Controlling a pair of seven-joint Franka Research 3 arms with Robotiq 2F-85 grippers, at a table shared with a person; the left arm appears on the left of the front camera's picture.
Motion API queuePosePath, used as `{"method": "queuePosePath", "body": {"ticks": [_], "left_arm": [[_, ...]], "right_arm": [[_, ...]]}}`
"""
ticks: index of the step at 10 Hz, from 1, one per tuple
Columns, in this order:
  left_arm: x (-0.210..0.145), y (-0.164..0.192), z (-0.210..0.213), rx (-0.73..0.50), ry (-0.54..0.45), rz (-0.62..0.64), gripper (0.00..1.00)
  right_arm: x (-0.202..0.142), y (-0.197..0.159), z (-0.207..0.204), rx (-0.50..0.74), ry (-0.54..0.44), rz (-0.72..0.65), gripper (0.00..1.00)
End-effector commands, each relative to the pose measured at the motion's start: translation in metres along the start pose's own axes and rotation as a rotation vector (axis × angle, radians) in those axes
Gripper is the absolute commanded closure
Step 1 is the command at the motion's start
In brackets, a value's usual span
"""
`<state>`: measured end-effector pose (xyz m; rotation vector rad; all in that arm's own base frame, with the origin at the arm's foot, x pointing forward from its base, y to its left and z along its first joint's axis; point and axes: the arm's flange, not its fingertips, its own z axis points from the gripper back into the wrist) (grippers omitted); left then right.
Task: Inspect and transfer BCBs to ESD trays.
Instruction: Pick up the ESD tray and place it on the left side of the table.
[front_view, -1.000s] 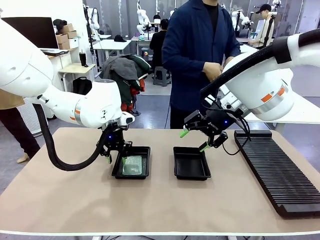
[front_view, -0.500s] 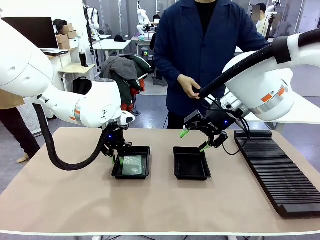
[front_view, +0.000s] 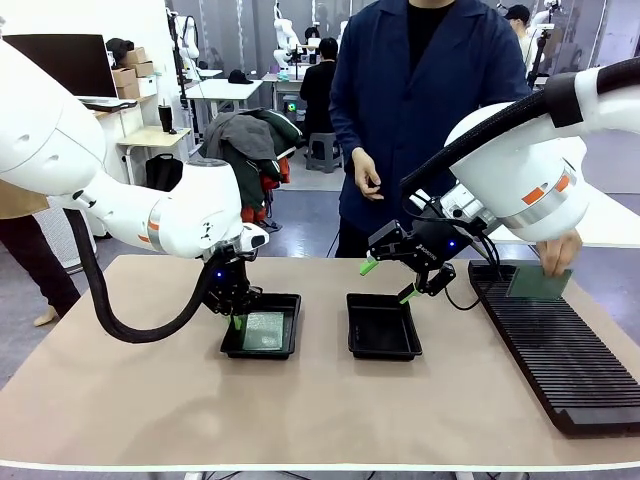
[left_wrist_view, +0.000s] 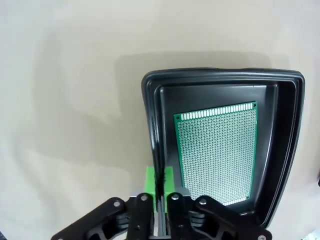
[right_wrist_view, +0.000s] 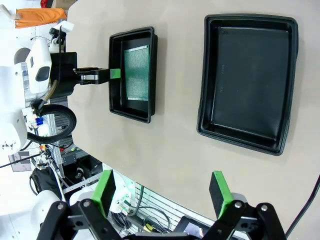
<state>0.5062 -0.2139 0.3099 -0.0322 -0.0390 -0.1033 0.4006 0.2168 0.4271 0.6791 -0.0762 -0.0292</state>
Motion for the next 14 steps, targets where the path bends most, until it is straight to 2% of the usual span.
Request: {"method": "queuePosePath", "body": {"ticks": [1, 6, 7, 13, 14], "left_arm": [[-0.0075, 0.0029, -0.0004, 0.005, -0.027, -0.004, 1.0], [-0.0082, 0.0043, 0.0063, -0.003, -0.04, 0.002, 1.0], [-0.0012, 0.0003, 0.0028, 0.0, -0.007, 0.0, 1.0], [-0.0012, 0.0003, 0.0028, 0.0, -0.007, 0.0, 1.0], [-0.0017, 0.0005, 0.0039, 0.0, -0.009, 0.0, 0.97]], "right_arm": [[0.0026, 0.0019, -0.0009, -0.019, 0.004, -0.016, 0.0], [0.0026, 0.0019, -0.0009, -0.019, 0.004, -0.016, 0.0], [0.0026, 0.0019, -0.0009, -0.019, 0.004, -0.016, 0.0], [0.0026, 0.0019, -0.0009, -0.019, 0.004, -0.016, 0.0], [0.0026, 0.0019, -0.0009, -0.019, 0.004, -0.016, 0.0]]}}
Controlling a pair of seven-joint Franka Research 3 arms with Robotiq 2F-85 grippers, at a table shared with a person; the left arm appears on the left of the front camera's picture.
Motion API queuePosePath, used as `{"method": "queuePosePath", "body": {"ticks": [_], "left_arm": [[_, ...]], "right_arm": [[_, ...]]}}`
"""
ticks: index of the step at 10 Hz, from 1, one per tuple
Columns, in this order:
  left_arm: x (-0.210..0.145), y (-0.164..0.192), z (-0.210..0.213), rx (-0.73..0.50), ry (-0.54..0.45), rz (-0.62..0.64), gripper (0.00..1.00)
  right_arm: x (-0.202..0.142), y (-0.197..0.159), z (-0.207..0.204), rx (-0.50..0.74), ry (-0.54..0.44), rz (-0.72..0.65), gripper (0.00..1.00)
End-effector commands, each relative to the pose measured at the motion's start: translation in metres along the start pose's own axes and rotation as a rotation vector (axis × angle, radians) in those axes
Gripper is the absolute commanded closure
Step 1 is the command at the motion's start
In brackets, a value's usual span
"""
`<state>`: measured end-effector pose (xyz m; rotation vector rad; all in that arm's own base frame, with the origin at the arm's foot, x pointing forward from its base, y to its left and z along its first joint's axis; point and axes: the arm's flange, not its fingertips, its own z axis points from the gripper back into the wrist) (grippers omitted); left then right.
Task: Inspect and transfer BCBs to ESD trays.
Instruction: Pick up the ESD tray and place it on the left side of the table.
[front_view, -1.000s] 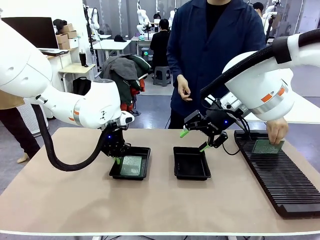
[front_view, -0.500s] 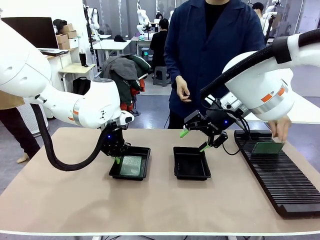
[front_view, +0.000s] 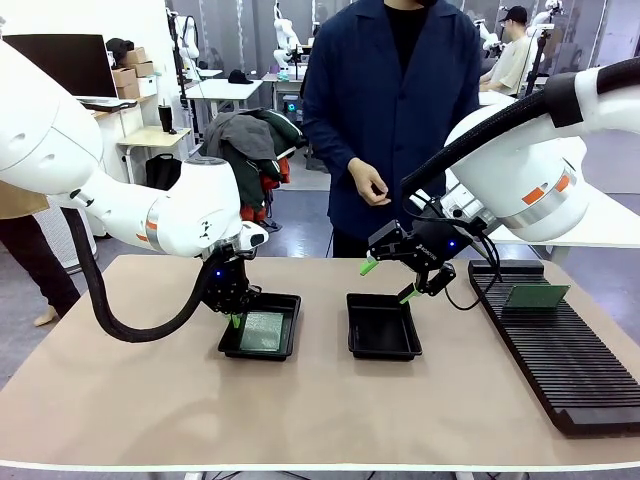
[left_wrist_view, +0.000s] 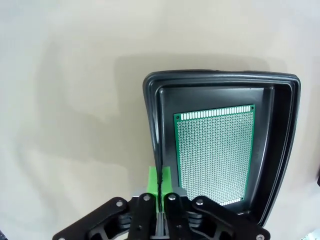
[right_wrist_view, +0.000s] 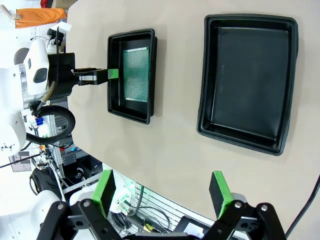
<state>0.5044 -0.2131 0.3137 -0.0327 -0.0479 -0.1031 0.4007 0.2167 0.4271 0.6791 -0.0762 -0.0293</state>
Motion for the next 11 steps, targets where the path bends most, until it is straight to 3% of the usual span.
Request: {"method": "queuePosePath", "body": {"ticks": [1, 5, 11], "left_arm": [[0.0, 0.004, 0.005, -0.021, -0.002, 0.009, 0.97], [-0.013, 0.031, 0.019, -0.129, -0.011, 0.008, 0.97], [-0.028, 0.083, 0.008, -0.353, -0.038, 0.022, 0.97]], "right_arm": [[0.003, 0.002, -0.001, -0.019, 0.004, -0.016, 0.0], [0.003, 0.002, -0.001, -0.019, 0.004, -0.016, 0.0], [0.003, 0.002, -0.001, -0.019, 0.004, -0.016, 0.0]]}}
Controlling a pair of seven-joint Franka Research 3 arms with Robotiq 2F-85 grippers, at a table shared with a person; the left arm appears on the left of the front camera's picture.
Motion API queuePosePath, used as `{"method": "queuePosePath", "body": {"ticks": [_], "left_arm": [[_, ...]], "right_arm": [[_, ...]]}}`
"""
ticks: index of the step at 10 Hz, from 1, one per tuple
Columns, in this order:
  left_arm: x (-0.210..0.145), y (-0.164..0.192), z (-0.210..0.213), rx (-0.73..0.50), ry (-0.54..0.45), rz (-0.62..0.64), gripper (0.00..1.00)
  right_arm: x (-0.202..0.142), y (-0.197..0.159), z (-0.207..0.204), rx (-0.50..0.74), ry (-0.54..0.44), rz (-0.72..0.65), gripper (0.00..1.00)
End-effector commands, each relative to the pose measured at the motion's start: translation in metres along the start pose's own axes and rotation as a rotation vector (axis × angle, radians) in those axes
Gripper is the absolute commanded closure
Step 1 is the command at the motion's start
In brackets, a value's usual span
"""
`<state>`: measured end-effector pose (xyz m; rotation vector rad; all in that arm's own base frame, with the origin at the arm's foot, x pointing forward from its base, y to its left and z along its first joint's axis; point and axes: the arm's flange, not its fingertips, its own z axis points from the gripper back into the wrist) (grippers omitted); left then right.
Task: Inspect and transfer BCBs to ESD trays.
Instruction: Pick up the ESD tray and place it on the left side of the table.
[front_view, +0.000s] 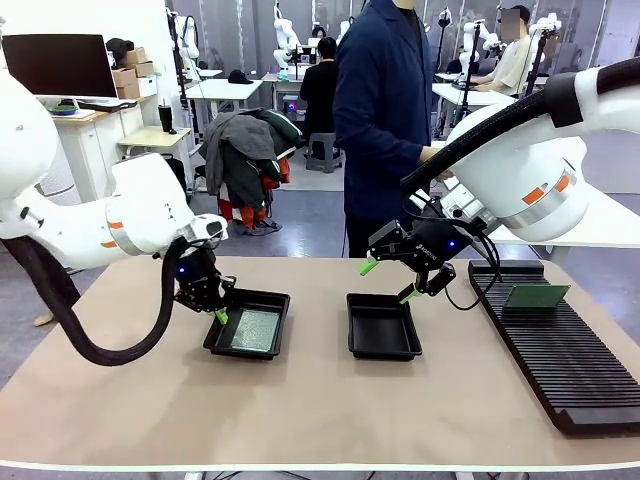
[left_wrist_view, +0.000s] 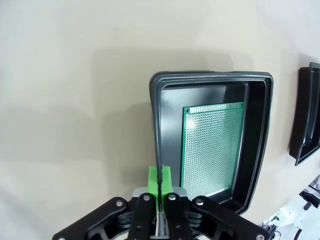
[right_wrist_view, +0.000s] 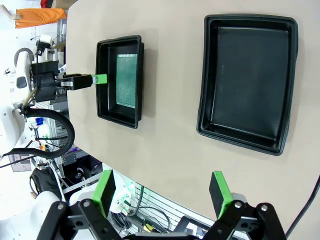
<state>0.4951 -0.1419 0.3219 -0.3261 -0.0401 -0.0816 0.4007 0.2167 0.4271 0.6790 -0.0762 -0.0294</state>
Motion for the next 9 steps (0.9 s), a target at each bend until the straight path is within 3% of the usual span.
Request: {"method": "queuePosePath", "body": {"ticks": [1, 4, 9], "left_arm": [[-0.016, 0.022, 0.0, -0.1, -0.039, -0.004, 0.97], [-0.043, 0.048, 0.009, -0.183, -0.089, 0.004, 0.97], [-0.086, 0.104, 0.061, -0.134, -0.164, 0.062, 0.97]], "right_arm": [[0.003, 0.002, -0.001, -0.019, 0.004, -0.016, 0.0], [0.003, 0.002, -0.001, -0.019, 0.004, -0.016, 0.0], [0.003, 0.002, -0.001, -0.019, 0.004, -0.016, 0.0]]}}
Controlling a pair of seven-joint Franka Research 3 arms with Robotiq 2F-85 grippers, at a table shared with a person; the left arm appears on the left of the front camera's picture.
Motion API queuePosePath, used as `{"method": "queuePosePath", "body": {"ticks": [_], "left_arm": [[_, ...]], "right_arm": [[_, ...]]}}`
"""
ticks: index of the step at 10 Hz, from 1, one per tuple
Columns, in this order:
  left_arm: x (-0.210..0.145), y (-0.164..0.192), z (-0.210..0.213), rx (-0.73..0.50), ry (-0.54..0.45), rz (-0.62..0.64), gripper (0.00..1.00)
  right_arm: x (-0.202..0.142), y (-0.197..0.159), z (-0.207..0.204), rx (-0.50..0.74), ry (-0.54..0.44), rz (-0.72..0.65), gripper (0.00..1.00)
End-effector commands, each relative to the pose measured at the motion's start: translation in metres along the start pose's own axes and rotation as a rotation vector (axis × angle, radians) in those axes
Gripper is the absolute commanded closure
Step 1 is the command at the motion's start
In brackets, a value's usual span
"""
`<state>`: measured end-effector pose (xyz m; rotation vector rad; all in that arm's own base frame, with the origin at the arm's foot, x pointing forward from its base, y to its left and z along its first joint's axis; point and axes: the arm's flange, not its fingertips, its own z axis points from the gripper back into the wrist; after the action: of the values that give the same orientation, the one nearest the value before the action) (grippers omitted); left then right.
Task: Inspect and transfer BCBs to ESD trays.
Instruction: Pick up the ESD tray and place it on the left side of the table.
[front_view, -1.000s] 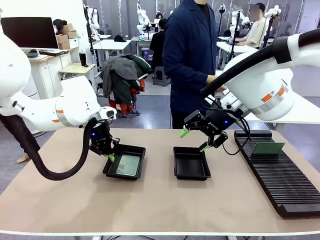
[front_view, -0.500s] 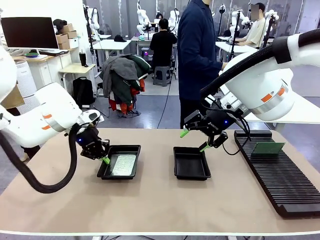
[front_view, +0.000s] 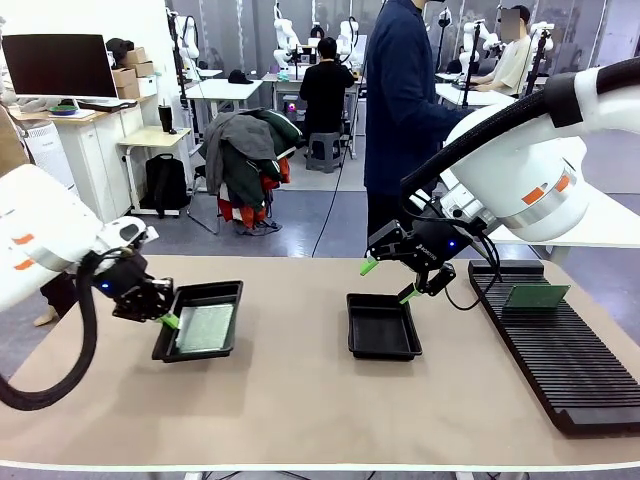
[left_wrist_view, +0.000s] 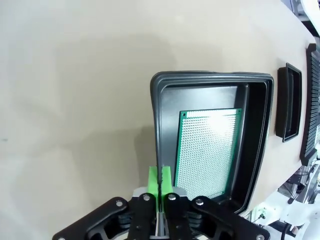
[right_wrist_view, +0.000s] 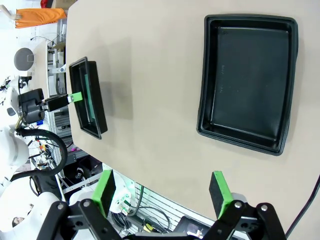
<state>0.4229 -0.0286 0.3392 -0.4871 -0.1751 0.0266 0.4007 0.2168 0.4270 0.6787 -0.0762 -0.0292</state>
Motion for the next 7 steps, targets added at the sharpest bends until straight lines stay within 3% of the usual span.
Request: {"method": "queuePosePath", "body": {"ticks": [1, 7], "left_arm": [[-0.003, 0.022, 0.018, 0.031, -0.003, -0.027, 0.97], [0.024, 0.107, 0.051, 0.069, 0.049, -0.041, 0.97]], "right_arm": [[0.002, 0.002, -0.001, -0.018, 0.004, -0.016, 0.0], [0.002, 0.002, -0.001, -0.018, 0.004, -0.016, 0.0]]}}
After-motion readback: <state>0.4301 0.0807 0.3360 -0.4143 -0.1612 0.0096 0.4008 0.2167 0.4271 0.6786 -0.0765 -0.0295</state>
